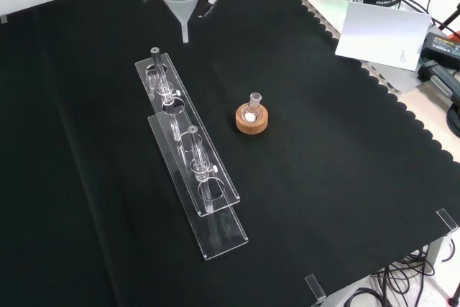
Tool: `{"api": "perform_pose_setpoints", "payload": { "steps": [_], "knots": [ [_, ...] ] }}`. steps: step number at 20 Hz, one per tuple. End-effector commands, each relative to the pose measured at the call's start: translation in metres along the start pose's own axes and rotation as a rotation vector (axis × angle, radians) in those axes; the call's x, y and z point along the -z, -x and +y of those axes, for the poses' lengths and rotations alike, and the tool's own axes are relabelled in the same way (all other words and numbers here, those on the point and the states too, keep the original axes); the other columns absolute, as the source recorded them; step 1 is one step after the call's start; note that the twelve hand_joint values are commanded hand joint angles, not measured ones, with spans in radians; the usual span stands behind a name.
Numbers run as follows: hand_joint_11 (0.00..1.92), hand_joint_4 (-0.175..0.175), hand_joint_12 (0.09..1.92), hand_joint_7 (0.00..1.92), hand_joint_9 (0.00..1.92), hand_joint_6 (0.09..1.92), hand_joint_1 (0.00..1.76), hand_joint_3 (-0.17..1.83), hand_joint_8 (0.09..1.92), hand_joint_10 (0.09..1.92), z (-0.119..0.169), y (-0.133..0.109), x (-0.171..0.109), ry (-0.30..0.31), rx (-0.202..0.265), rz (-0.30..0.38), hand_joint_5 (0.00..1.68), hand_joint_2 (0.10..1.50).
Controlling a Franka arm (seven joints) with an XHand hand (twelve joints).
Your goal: Put the funnel back on the funnel stand.
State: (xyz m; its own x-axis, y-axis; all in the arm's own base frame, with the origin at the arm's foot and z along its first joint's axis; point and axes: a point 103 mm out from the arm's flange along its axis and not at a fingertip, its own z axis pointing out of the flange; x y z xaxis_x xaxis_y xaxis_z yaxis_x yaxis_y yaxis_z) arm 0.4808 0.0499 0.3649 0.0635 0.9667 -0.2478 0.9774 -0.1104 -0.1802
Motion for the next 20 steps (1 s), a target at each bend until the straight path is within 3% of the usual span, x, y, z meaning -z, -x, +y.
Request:
{"api": "perform_pose_setpoints", "payload": {
  "steps": [1,10,20],
  "knots": [
    [0.62,-0.028,1.22,0.43,0.78,0.49,0.87,-0.17,0.69,0.50,0.045,-0.013,-0.007,0.025,0.025,0.032,0.56,1.15],
    [0.62,-0.029,1.21,0.42,0.77,0.50,0.88,-0.17,0.69,0.50,0.083,-0.015,-0.024,0.020,0.026,0.040,0.56,1.15],
    [0.63,-0.030,1.21,0.42,0.77,0.51,0.88,-0.17,0.69,0.50,0.096,-0.016,-0.040,-0.008,0.023,0.039,0.56,1.14]
  ]
}}
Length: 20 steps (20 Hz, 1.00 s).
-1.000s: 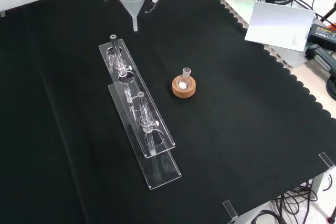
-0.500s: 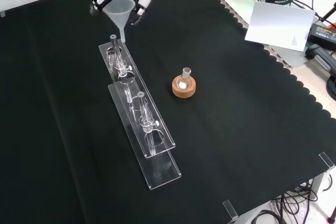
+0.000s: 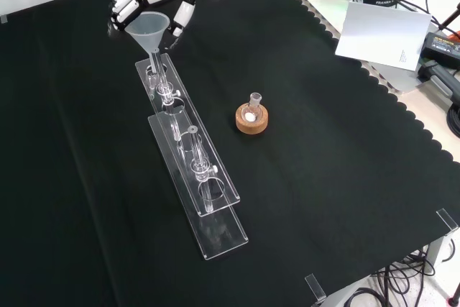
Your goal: Put the funnel back on the funnel stand.
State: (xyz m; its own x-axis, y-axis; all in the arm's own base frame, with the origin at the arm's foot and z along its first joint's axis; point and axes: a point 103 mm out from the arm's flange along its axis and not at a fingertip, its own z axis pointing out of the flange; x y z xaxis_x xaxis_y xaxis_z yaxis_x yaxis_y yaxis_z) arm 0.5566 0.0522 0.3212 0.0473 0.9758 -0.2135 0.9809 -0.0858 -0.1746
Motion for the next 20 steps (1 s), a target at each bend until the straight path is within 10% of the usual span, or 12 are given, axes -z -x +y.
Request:
{"api": "perform_pose_setpoints", "payload": {
  "steps": [1,20],
  "knots": [
    [0.63,-0.030,1.21,0.42,0.77,0.51,0.88,-0.17,0.69,0.50,0.014,0.004,-0.015,-0.020,-0.002,0.007,0.56,1.14],
    [0.63,-0.031,1.20,0.41,0.77,0.51,0.88,-0.17,0.69,0.50,0.012,0.009,-0.033,-0.072,0.003,0.012,0.55,1.14]
  ]
}}
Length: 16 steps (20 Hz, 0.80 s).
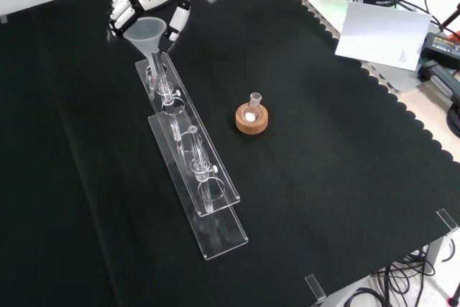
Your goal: Put the funnel back on the funnel stand.
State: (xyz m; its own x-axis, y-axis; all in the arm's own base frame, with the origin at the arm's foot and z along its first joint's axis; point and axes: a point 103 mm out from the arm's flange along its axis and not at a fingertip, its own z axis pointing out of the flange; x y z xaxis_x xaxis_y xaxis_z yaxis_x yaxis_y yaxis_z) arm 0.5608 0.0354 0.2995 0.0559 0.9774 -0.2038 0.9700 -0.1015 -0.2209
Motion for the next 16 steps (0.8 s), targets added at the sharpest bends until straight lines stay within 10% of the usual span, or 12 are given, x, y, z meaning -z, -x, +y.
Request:
{"api": "perform_pose_setpoints", "payload": {
  "steps": [1,16],
  "knots": [
    [0.62,-0.032,1.20,0.40,0.76,0.51,0.88,-0.17,0.69,0.49,0.003,-0.004,-0.012,-0.028,0.013,0.007,0.54,1.14],
    [0.33,-0.066,1.42,0.00,0.25,0.09,0.60,-0.17,0.55,0.75,-0.007,-0.014,-0.019,-0.124,0.050,0.080,0.25,0.89]
  ]
}}
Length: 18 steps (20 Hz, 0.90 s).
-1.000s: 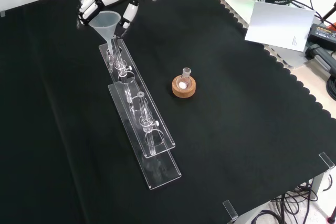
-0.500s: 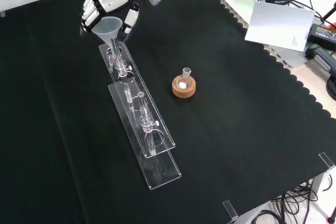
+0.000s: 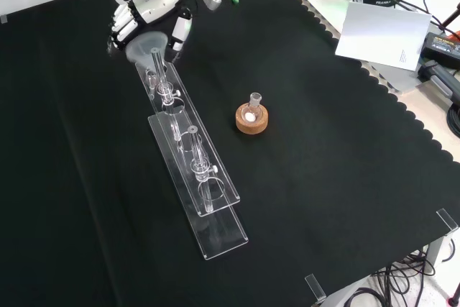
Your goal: Put the funnel back on the funnel stand.
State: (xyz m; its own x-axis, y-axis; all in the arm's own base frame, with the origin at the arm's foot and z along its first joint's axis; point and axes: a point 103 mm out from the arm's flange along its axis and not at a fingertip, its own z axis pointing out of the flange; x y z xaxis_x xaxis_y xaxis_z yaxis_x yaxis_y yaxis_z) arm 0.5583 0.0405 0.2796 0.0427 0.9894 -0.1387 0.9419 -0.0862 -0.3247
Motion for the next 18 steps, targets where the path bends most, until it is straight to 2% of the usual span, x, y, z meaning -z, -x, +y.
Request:
{"api": "perform_pose_setpoints", "payload": {
  "steps": [1,7,14,18],
  "knots": [
    [0.32,-0.066,1.43,0.00,0.22,0.09,0.57,-0.17,0.52,0.77,-0.011,-0.006,-0.001,-0.015,0.021,0.021,0.24,0.87],
    [0.28,-0.068,1.47,0.00,0.17,0.09,0.51,-0.15,0.44,0.81,-0.040,-0.005,0.014,0.048,0.008,0.015,0.21,0.82],
    [0.28,-0.074,1.47,0.01,0.21,0.09,0.53,-0.11,0.60,0.79,-0.092,0.009,0.042,0.149,-0.018,0.023,0.26,0.82],
    [0.30,-0.074,1.45,0.03,0.26,0.09,0.58,-0.09,0.67,0.77,-0.122,0.018,0.051,0.174,-0.037,0.053,0.29,0.84]
  ]
}}
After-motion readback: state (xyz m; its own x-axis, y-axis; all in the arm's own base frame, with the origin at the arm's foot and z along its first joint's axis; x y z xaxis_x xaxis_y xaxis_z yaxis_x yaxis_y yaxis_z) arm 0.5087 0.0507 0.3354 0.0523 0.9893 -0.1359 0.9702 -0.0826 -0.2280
